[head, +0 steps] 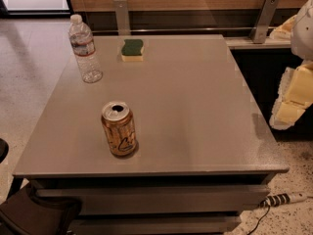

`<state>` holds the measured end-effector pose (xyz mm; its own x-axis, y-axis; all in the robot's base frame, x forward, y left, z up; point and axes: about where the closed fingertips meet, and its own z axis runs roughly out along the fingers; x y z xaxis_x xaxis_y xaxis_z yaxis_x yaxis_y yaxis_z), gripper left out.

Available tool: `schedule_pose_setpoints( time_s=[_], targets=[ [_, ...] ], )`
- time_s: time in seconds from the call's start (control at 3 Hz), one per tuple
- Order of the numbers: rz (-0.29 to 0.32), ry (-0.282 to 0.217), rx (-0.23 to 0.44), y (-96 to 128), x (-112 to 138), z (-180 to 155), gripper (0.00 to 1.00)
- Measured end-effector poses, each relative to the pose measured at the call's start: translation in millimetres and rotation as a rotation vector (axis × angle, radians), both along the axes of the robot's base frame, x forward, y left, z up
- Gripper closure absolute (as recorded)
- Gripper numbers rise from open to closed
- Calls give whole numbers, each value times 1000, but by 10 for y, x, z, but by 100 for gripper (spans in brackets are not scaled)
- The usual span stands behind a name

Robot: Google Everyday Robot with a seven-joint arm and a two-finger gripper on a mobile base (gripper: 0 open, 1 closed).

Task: Move orange can near sponge

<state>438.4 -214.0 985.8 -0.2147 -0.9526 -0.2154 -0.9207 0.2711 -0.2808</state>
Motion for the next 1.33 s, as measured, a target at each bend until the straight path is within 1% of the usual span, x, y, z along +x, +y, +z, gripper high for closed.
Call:
schedule_pose_setpoints(
  time_s=[0.33, 0.67, 1.0, 1.33],
  targets=[
    [0, 0, 0, 0, 0, 0, 0],
    [13, -13, 58, 38, -8, -22, 0],
    [50, -57, 215, 23, -7, -296, 0],
    [89, -142, 412, 51, 131, -719, 0]
  ],
)
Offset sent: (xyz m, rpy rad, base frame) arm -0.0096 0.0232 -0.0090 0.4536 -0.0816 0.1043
